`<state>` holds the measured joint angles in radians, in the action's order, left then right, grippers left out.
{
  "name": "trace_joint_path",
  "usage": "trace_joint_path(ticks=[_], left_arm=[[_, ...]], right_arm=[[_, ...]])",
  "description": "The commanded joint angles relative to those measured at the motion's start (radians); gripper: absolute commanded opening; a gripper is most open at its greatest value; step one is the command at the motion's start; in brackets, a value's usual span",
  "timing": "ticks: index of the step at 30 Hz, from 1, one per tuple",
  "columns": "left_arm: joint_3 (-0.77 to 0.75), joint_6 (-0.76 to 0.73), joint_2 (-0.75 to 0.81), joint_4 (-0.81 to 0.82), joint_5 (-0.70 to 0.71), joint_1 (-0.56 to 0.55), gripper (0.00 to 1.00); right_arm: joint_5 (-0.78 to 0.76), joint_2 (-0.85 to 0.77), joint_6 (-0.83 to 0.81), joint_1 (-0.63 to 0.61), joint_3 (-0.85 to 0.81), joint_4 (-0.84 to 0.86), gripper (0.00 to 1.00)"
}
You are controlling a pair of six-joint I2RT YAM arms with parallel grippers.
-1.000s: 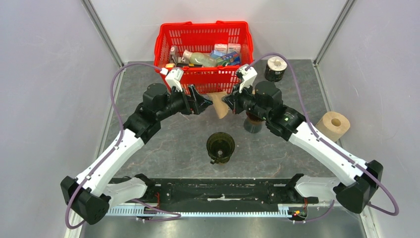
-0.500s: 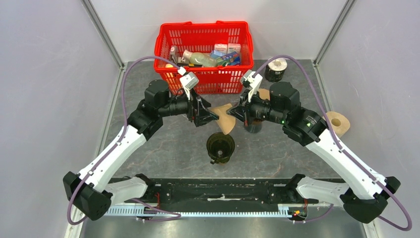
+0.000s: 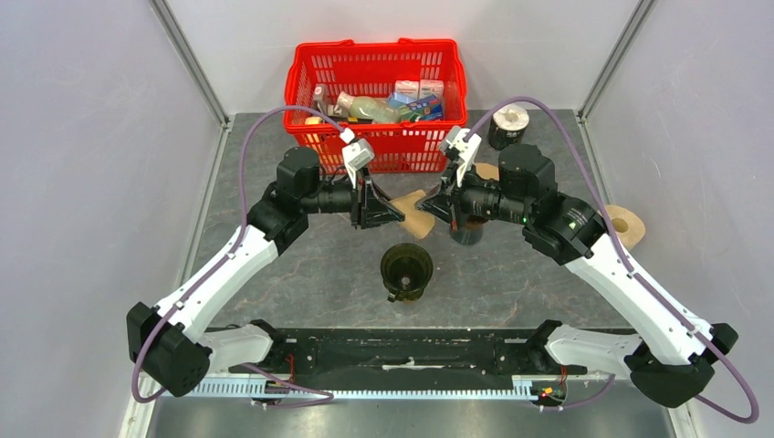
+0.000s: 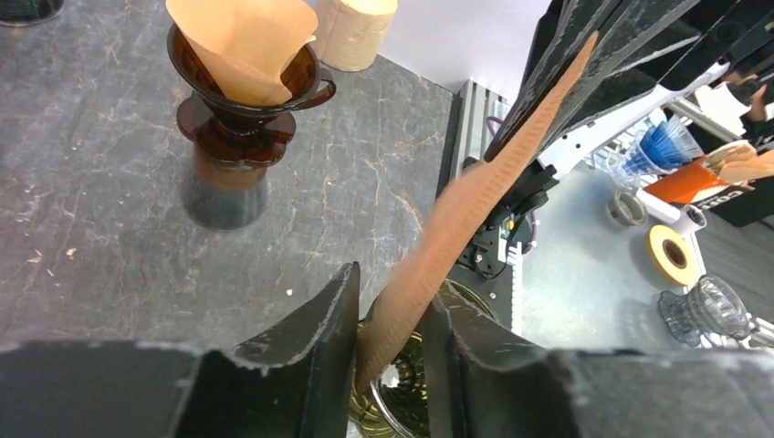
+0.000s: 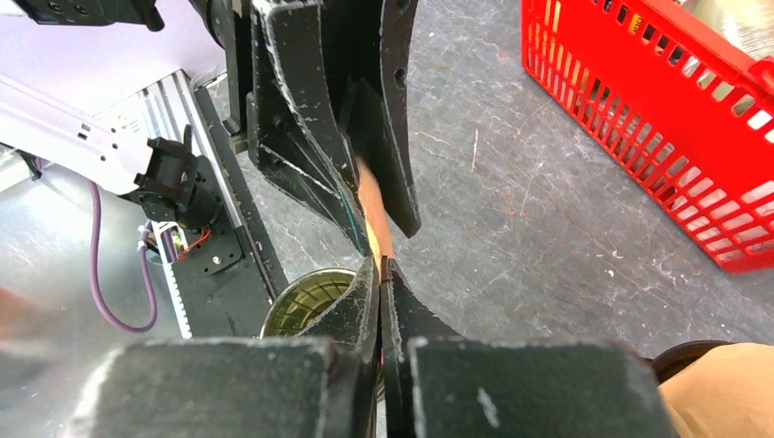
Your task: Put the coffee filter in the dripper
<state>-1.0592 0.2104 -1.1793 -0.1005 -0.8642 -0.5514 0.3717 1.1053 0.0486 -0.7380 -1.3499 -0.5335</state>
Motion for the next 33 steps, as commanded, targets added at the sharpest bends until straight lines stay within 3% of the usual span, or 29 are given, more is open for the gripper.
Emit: trace_joint_path(ticks=[1,3,4,8,10,12,13,17,22,33], left_arm=[[0.016,0.005,0.019,0.048,-0.008,0.001,0.27],[0.016,0.013,0.024,0.05,0.002,0.001,0.07],[0.017,0.016,0.026,0.051,0.008,0.001,0.02],[0.042,0.037,0.045,0.09,0.025,0.001,0.02],[0.059,0.055,0.056,0.118,0.03,0.001,0.02],[0.075,0.073,0.067,0.144,0.046,0.001,0.02],[0.08,0.08,0.073,0.148,0.054,0.001,0.02],[0.099,0.105,0.09,0.159,0.099,0.0,0.02],[0.111,0.083,0.098,0.156,0.118,0.0,0.02],[0.074,0.03,0.086,0.135,0.133,0.001,0.02]], right_arm=[[-0.011,-0.016,-0.026,-0.004,-0.055,-0.01,0.0],[-0.003,-0.013,-0.024,-0.004,-0.055,-0.019,0.0],[-0.01,-0.013,-0.019,-0.005,-0.056,-0.019,0.0],[-0.086,-0.017,-0.001,-0.004,-0.05,-0.011,0.05],[-0.119,-0.023,0.01,-0.004,-0.041,0.0,0.19],[-0.171,-0.03,0.035,-0.004,-0.023,0.023,0.52],[-0.209,-0.038,0.044,-0.004,-0.011,0.037,0.64],[-0.427,-0.087,0.061,-0.004,0.083,0.108,0.86],[-0.497,-0.143,0.082,-0.004,0.161,0.171,0.97],[-0.337,-0.019,0.319,-0.004,0.074,0.241,0.97]])
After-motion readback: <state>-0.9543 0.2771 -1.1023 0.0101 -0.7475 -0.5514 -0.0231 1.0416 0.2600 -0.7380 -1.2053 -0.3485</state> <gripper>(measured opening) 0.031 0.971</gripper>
